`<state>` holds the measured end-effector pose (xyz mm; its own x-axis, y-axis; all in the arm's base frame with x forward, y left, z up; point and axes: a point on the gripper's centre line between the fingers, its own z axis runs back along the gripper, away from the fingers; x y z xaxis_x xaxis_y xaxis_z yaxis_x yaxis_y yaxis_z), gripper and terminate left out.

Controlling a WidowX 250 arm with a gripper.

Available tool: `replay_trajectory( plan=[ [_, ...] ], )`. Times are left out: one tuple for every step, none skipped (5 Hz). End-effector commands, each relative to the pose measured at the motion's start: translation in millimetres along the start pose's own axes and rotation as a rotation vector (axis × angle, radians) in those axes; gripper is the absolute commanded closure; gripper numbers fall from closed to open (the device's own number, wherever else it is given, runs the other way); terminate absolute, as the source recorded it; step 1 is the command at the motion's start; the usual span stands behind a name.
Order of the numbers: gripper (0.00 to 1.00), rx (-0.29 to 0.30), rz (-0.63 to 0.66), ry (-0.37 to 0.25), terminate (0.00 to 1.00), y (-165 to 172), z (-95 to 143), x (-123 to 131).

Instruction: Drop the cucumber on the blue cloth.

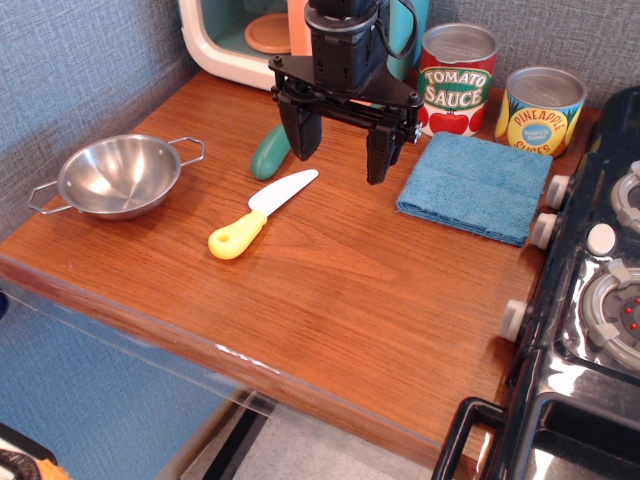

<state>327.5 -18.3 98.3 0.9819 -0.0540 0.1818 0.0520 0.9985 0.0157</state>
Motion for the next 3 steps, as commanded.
replay_trajectory(
  plan=[
    [0.0, 0.0, 0.0, 0.0, 0.0, 0.0, 0.0, 0.0],
    [0.0, 0.012, 0.061, -0.017, 0.0, 16.8, -6.9, 18.2],
    [0.0, 0.019, 0.167, -0.012, 0.0, 46.8, -18.0, 48.3]
  ],
)
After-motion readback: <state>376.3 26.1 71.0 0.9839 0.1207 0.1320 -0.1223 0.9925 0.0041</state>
